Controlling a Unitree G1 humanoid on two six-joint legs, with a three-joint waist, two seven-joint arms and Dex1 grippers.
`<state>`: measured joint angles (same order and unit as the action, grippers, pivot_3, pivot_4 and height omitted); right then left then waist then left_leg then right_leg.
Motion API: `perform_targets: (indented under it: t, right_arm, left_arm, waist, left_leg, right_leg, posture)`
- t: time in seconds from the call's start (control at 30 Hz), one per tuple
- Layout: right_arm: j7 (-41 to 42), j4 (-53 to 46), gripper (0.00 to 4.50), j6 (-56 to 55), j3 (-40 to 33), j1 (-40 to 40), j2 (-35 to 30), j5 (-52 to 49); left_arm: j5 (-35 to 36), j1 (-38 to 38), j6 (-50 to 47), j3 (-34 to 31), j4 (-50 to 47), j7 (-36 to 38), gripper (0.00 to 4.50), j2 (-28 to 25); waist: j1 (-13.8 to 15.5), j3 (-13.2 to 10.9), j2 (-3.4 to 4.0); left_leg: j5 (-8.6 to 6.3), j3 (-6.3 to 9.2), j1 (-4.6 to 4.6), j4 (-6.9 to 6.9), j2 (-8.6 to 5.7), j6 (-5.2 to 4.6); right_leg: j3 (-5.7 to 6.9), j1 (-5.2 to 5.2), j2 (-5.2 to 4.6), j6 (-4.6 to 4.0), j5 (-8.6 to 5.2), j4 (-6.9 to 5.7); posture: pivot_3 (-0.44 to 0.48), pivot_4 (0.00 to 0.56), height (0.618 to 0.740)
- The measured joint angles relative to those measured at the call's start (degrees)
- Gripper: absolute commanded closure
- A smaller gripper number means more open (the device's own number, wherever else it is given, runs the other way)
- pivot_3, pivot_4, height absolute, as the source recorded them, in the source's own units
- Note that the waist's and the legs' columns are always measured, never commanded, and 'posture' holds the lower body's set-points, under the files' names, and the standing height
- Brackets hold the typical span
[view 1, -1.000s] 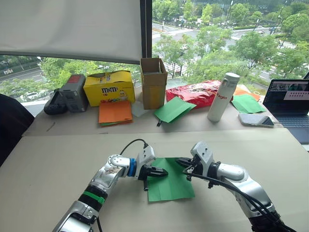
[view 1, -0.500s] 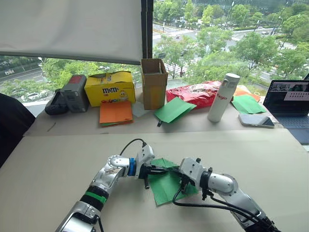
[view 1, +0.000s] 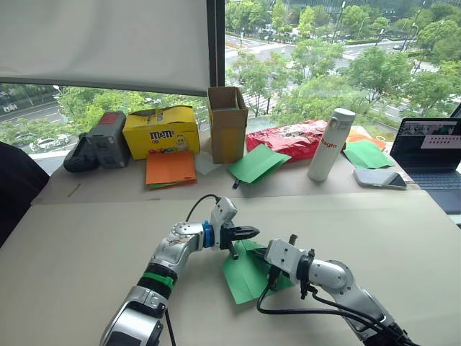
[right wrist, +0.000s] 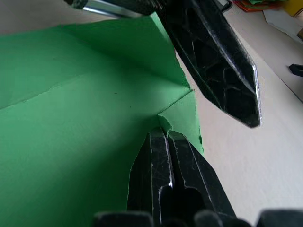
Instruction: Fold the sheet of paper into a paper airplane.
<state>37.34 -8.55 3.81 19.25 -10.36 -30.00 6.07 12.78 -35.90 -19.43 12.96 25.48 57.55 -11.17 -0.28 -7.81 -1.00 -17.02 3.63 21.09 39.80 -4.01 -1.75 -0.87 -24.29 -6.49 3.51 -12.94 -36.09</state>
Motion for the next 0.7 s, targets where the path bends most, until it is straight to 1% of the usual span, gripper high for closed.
perform_targets:
  t: [0.13,0.33,0.47,0.57,0.63,0.7]
  right_arm:
    - [-0.09,-0.11,4.48,0.04,-0.08,0.12,-0.01,0.49]
    - [-0.25,-0.47,4.48,0.11,-0.12,0.38,-0.01,1.06]
    - [-0.23,-0.66,4.48,0.17,-0.15,0.43,0.04,1.59]
    - [-0.19,-0.66,4.48,0.26,-0.2,0.43,0.13,1.67]
    - [-0.12,-0.68,4.48,0.28,-0.24,0.42,0.14,1.68]
    - [-0.07,-0.76,4.48,0.39,-0.24,0.41,0.15,1.69]
  left_arm:
    - [-4.25,-0.07,3.35,3.29,0.9,0.28,4.5,-1.27]
    - [-6.08,-1.01,4.93,4.93,0.76,1.79,4.5,-3.06]
    - [-6.59,-1.52,5.41,5.23,1.13,2.18,4.5,-3.2]
    - [-6.62,-1.69,5.43,5.04,1.55,2.31,4.5,-2.98]
    - [-5.59,-1.71,3.76,3.79,1.73,2.09,4.5,-2.07]
    - [-2.68,-2.25,-0.22,1.08,1.61,1.69,4.5,-0.71]
  waist:
    - [0.05,0.0,0.0]
    - [0.06,0.0,0.0]
    - [0.05,0.01,-0.01]
    - [0.05,0.01,-0.01]
    - [0.04,0.01,-0.01]
    - [0.0,0.0,-0.01]
  left_leg:
    - [0.0,0.0,-0.01,0.02,0.01,0.0]
    - [-0.01,0.0,-0.01,0.02,0.01,-0.01]
    - [-0.01,0.0,-0.02,0.03,0.01,-0.01]
    - [-0.01,0.0,-0.02,0.04,0.01,-0.01]
    - [-0.01,0.0,-0.01,0.05,0.01,-0.02]
    - [-0.01,0.0,0.02,0.06,0.01,-0.02]
  right_leg:
    - [-0.01,0.04,-0.03,0.0,0.0,0.01]
    - [0.0,0.04,-0.02,0.0,0.0,0.01]
    - [0.0,0.04,-0.02,0.0,0.0,0.0]
    - [0.0,0.05,-0.02,0.0,0.0,0.0]
    - [0.0,0.04,-0.01,0.0,0.0,0.0]
    - [0.0,0.0,-0.01,0.0,0.0,-0.01]
  posture:
    - [0.0,0.15,0.74]
    - [0.0,0.15,0.74]
    - [0.0,0.15,0.74]
    - [0.0,0.15,0.74]
    - [0.0,0.15,0.74]
    - [0.0,0.15,0.74]
